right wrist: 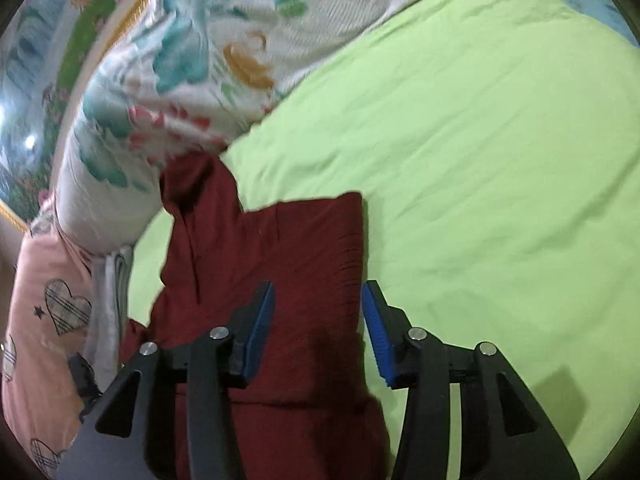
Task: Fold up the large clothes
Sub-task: 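Fold the held sleeve across the sweater body with the right gripper while the left gripper grasps the other sleeve, then fold the held sleeve across the sweater body with the left gripper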
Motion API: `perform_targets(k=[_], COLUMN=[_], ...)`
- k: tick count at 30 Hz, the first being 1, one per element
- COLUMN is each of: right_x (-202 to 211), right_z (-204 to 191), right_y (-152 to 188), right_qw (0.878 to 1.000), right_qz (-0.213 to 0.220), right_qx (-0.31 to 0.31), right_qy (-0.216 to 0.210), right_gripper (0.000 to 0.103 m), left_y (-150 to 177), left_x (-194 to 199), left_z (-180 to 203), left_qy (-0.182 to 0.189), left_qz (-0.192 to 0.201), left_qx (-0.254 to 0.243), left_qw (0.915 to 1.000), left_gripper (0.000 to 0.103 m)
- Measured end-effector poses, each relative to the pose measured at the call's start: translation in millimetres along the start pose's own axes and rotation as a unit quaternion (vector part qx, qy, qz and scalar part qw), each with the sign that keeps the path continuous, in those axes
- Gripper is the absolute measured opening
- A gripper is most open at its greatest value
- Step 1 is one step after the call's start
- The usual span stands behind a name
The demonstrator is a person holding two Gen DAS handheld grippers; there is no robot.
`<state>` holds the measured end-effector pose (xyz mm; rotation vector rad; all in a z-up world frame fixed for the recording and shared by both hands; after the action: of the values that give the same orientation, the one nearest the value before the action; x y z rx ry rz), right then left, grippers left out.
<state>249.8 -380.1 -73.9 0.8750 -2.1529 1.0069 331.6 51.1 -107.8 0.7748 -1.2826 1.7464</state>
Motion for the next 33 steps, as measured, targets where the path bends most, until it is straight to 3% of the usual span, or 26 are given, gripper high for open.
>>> perform_targets(k=[2, 6, 7, 8, 13, 16, 19, 22, 24, 25, 28, 33], right_x=[-24.9, -49.7, -51.2, -51.0, -35.4, -47.3, -28.9, -8.5, -17.9, -25.8, -46.8, -22.4], right_z=[-3.6, -3.8, -5.1, -7.1, -5.1, 6.8, -1.0, -29.4, -49.0, -52.0, -42.9, -53.4], right_y=[2.5, 7.3, 7.9, 8.2, -3.7, 0.0, 4.4, 16.8, 36.1, 44.0, 65.9, 72.9], right_qw=[0.999, 0.998, 0.998, 0.997, 0.996, 0.995, 0.993, 0.994, 0.994, 0.994, 0.989, 0.993], right_qz=[-0.026, -0.052, -0.05, -0.05, -0.023, -0.054, -0.02, 0.015, -0.019, -0.038, -0.075, -0.054], right_qx=[0.012, 0.026, 0.034, 0.046, 0.065, 0.047, 0.059, 0.088, 0.106, 0.107, 0.119, 0.1], right_qy=[0.019, 0.019, 0.02, 0.021, 0.05, 0.074, 0.1, 0.068, 0.006, -0.001, 0.039, -0.012], right_gripper=[0.054, 0.054, 0.048, 0.003, 0.007, 0.014, 0.016, 0.028, 0.041, 0.046, 0.046, 0.046], left_y=[-2.6, -4.2, -2.0, 0.3, 0.0, 2.7, 6.2, 9.1, 12.4, 15.2, 23.0, 19.5], left_x=[2.9, 2.9, 2.0, 3.1, 4.6, -5.4, -8.2, -3.7, 0.9, 6.6, 30.5, 74.0], left_z=[-0.3, -12.2, -13.7, -14.8, 4.6, 9.0, 3.0, -1.0, -3.4, -5.6, -21.3, -77.2], left_qy=[-0.007, -0.011, -0.012, -0.013, -0.001, -0.025, -0.022, -0.016, -0.014, -0.011, -0.015, -0.052], left_qz=[0.013, 0.009, 0.005, 0.003, 0.007, 0.001, -0.003, -0.002, -0.002, 0.001, 0.017, 0.059], left_qx=[0.004, 0.022, 0.019, 0.017, -0.009, -0.026, -0.019, -0.014, -0.011, -0.008, 0.003, 0.047], left_qw=[0.9999, 0.9997, 0.9997, 0.9998, 0.9999, 0.9994, 0.9996, 0.9998, 0.9998, 0.9999, 0.9997, 0.9958], left_gripper=[0.007, 0.007, 0.007, 0.007, 0.007, 0.007, 0.008, 0.01, 0.013, 0.014, 0.015, 0.015])
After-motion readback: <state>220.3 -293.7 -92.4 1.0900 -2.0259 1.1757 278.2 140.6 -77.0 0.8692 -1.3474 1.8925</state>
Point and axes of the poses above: each gripper's, at about its wrist camera, not at the fingertips, and x roughly against the way its jaws point, z to its right, y to its underside, the point moved 6 cm from there along -x, roughly the way its jaws point, and after that the axes turned 3 degrees about -z, right-handed, at the moved point
